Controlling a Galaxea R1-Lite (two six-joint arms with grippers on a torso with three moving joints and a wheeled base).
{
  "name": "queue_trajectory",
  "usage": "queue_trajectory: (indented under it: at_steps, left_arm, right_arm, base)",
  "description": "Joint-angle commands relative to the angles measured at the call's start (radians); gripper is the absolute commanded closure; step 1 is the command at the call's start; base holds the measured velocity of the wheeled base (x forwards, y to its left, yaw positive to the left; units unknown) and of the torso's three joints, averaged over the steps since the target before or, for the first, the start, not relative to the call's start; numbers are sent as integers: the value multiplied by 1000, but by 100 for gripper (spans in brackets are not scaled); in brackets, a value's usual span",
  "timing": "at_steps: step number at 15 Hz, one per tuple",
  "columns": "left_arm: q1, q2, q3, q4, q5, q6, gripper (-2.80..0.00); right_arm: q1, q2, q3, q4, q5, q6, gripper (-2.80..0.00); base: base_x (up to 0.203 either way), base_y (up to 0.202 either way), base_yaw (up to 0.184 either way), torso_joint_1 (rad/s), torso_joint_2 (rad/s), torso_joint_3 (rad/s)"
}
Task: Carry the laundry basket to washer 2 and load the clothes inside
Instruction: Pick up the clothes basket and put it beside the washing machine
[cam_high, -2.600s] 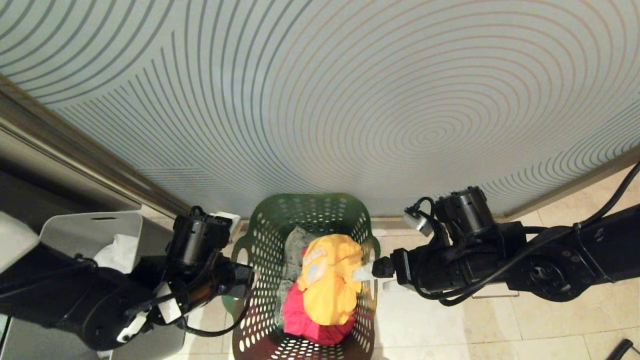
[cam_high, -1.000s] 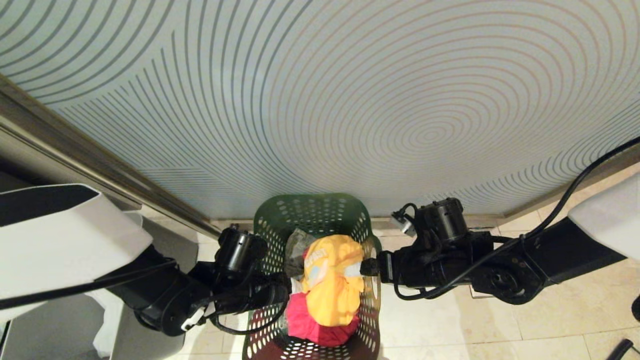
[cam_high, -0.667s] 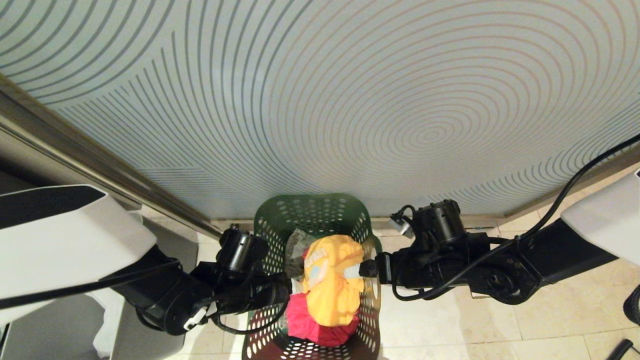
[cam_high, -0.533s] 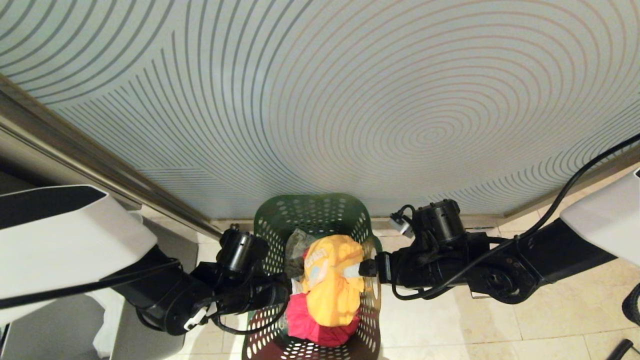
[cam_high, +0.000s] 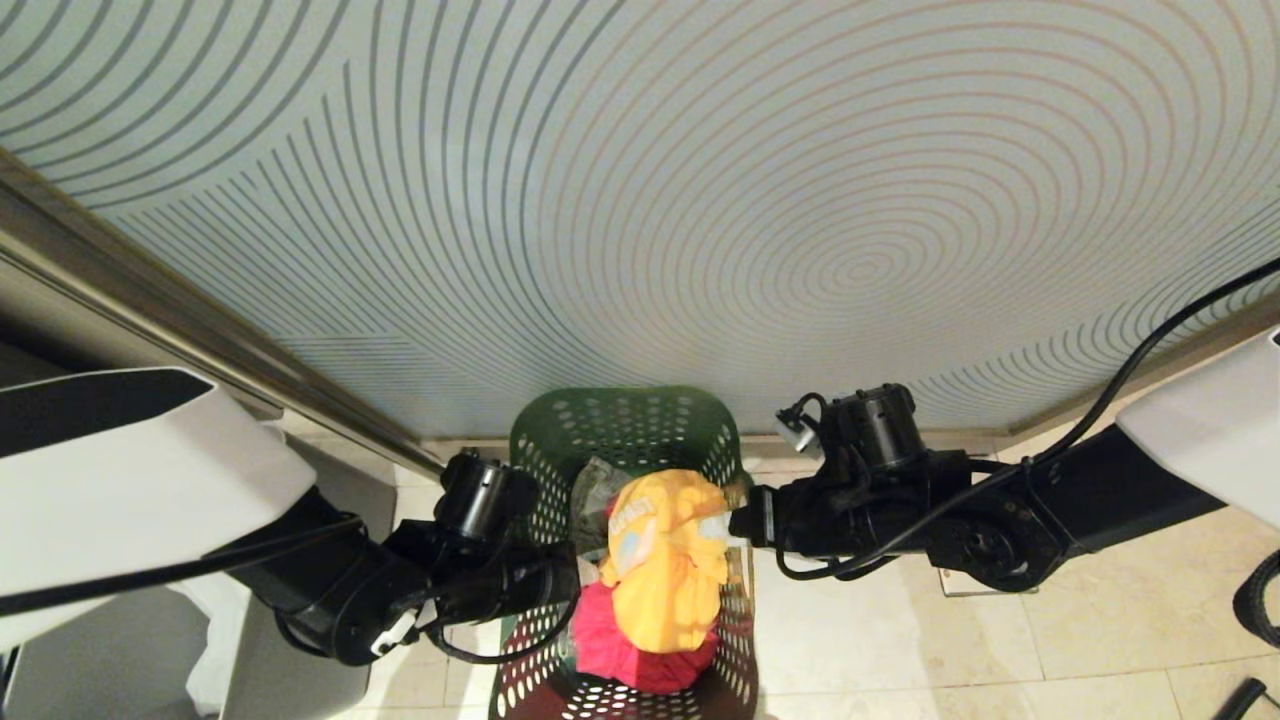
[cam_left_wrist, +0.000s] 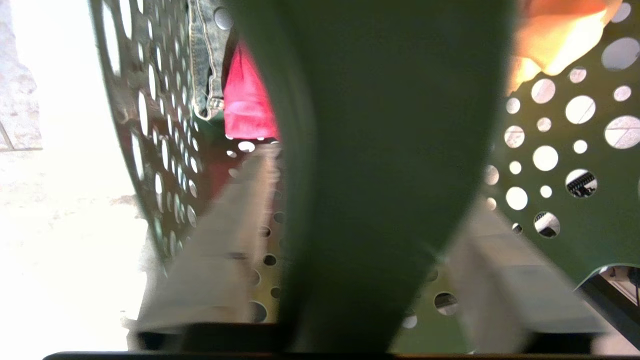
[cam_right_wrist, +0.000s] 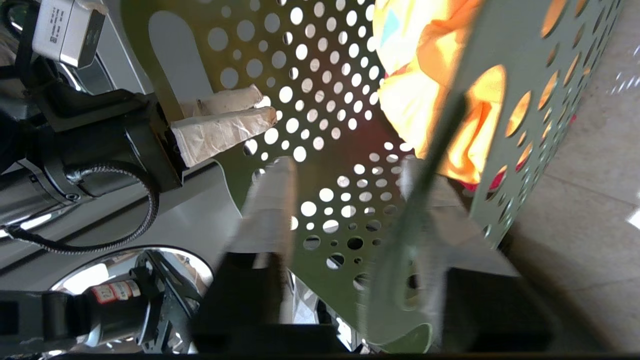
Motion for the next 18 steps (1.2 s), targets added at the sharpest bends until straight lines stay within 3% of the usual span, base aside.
queue_trajectory:
  at_steps: [1, 9, 15, 18]
  left_arm:
    - [1, -5, -4, -1, 0, -3, 0]
    - [2, -31, 7, 12, -8, 1, 0]
    - [0, -28, 10, 13, -9, 0, 0]
    - [-5, -55, 38, 13, -11, 0, 0]
  right_arm:
    - [1, 10, -6, -5, 4, 4, 0]
    - [2, -15, 6, -4, 5, 7, 0]
    - [7, -71, 22, 4, 21, 137, 0]
    - [10, -117, 54, 4, 44, 149, 0]
  base:
    - [0, 0, 0, 0, 0, 0]
    - [0, 0, 0, 0, 0, 0]
    - [0, 0, 0, 0, 0, 0]
    - [0, 0, 0, 0, 0, 0]
